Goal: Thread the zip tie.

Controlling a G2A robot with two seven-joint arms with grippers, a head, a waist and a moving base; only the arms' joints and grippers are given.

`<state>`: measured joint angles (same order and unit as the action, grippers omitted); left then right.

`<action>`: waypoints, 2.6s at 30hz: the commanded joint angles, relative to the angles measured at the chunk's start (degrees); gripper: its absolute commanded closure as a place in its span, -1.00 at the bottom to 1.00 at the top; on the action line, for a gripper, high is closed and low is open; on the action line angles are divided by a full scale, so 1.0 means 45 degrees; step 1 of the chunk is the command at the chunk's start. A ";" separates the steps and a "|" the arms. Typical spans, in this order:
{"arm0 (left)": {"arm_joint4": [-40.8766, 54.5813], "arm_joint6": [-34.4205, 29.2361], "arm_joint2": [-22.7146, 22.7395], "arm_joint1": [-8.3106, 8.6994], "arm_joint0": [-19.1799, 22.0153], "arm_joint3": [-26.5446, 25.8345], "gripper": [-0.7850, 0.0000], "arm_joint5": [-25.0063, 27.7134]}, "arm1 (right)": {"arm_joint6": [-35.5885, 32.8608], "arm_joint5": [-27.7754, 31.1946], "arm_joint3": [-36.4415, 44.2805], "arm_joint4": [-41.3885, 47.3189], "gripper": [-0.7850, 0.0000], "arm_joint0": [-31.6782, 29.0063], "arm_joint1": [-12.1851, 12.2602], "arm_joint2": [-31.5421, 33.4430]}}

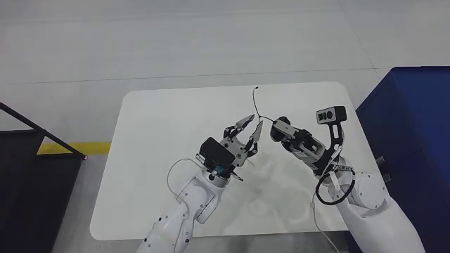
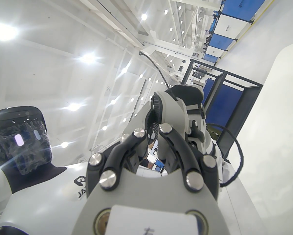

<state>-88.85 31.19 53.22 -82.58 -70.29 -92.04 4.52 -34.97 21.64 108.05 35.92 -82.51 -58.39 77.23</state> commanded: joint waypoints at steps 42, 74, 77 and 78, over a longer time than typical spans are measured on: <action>-0.1157 -0.0050 -0.0251 0.0147 -0.0327 0.0685 1.00 0.1985 | 0.0111 -0.0520 0.0573 0.0712 1.00 -0.0024 -0.0147 0.1052; 0.0437 -0.0246 0.0378 0.0219 -0.0219 0.0445 -1.00 0.2413 | -0.0807 -0.1157 0.0059 0.2125 1.00 -0.0211 -0.0335 0.2183; 0.0388 -0.0396 0.0959 0.0324 -0.0274 -0.0156 -1.00 0.2334 | -0.0842 -0.1167 0.0058 0.2173 1.00 -0.0226 -0.0339 0.2201; 0.0462 -0.0463 0.1193 0.0363 -0.0325 -0.0429 -1.00 0.2354 | -0.0842 -0.1167 0.0058 0.2173 1.00 -0.0226 -0.0339 0.2201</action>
<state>-87.01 29.39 57.46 -81.13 -71.52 -92.66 15.08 -38.78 16.37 108.31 45.73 -83.54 -59.92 87.15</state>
